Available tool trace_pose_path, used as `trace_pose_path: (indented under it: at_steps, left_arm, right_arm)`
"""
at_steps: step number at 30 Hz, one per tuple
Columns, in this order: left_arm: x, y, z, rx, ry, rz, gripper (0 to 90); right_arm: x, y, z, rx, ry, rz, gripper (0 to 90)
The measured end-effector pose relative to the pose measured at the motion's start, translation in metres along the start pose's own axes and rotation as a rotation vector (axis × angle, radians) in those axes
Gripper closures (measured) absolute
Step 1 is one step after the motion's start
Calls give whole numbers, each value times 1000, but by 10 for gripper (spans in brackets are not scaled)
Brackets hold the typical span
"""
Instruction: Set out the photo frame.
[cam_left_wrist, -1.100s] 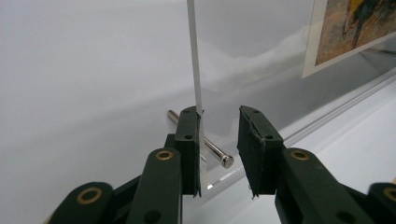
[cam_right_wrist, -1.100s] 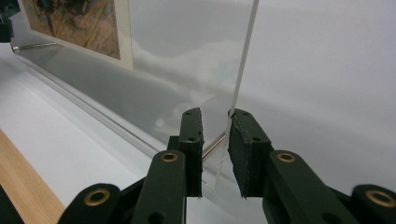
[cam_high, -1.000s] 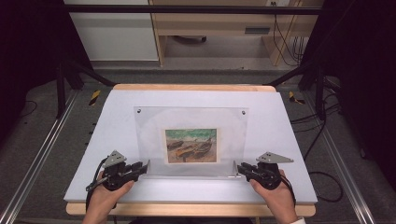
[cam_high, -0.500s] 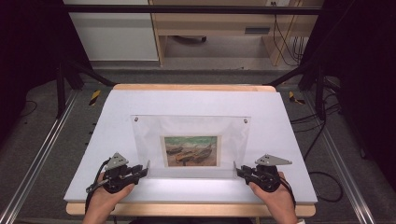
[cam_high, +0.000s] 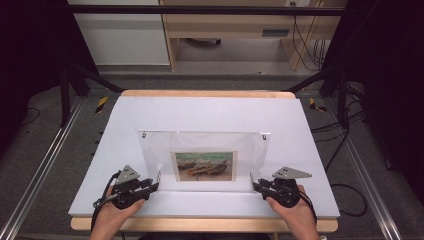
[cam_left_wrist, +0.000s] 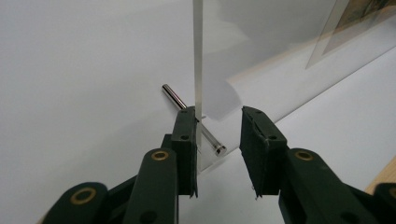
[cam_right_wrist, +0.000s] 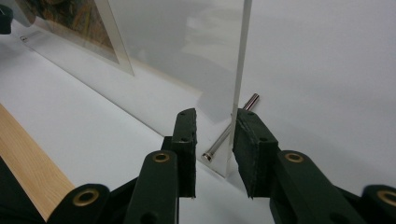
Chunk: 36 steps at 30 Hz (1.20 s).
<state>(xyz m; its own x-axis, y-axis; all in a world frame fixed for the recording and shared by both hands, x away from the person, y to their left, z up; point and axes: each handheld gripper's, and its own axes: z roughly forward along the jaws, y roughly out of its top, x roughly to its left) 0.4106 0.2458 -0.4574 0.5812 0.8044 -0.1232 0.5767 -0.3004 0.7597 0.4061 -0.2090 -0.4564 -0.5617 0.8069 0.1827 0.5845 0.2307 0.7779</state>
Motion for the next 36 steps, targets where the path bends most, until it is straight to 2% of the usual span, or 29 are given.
trace_pose_path:
  at_steps: [11,15,16,18,19,20,21,22,23,24,25,26,28,33,34,36]
  left_arm:
    - [1,0,0,-1,-8,-8,648]
    - [-1,0,0,-2,-17,-1,584]
    - [-1,1,1,-3,-20,4,584]
    - [-2,1,1,-4,-27,11,509]
    - [-2,1,1,-6,-30,14,509]
    - [-2,2,0,-4,-40,18,465]
    - [-2,2,0,-4,-40,18,442]
    - [-2,2,0,1,-38,29,425]
    - [-2,2,-1,7,-34,43,425]
    - [0,3,-4,16,-36,60,391]
    - [0,3,-4,16,-36,60,375]
    - [1,3,-6,19,-37,68,375]
    - [5,4,-11,21,-28,79,319]
    - [10,5,-18,8,-17,86,268]
    - [13,5,-20,-6,1,76,246]
    - [15,5,-22,-6,11,79,229]
  right_arm:
    - [-1,0,0,-3,4,2,701]
    - [0,1,-1,-19,11,14,648]
    - [0,1,-1,-19,8,15,626]
    - [-1,1,-2,-23,-8,3,538]
    - [-1,1,-2,-23,-8,3,538]
    - [-1,1,-5,-24,-26,0,480]
    - [-1,1,-5,-24,-26,0,480]
    - [-3,0,-8,-24,-52,-28,430]
    - [-3,0,-8,-24,-52,-28,430]
    - [-4,-2,-11,-14,-85,-43,392]
    - [-4,-2,-11,-14,-85,-43,392]
    - [-5,-3,-13,-11,-105,-52,375]
    - [-9,-7,-19,-4,-145,-68,343]
    - [-17,-10,-28,-21,-185,-58,304]
    - [-22,-12,-32,-31,-216,-45,277]
    - [-26,-13,-35,-32,-237,-27,253]
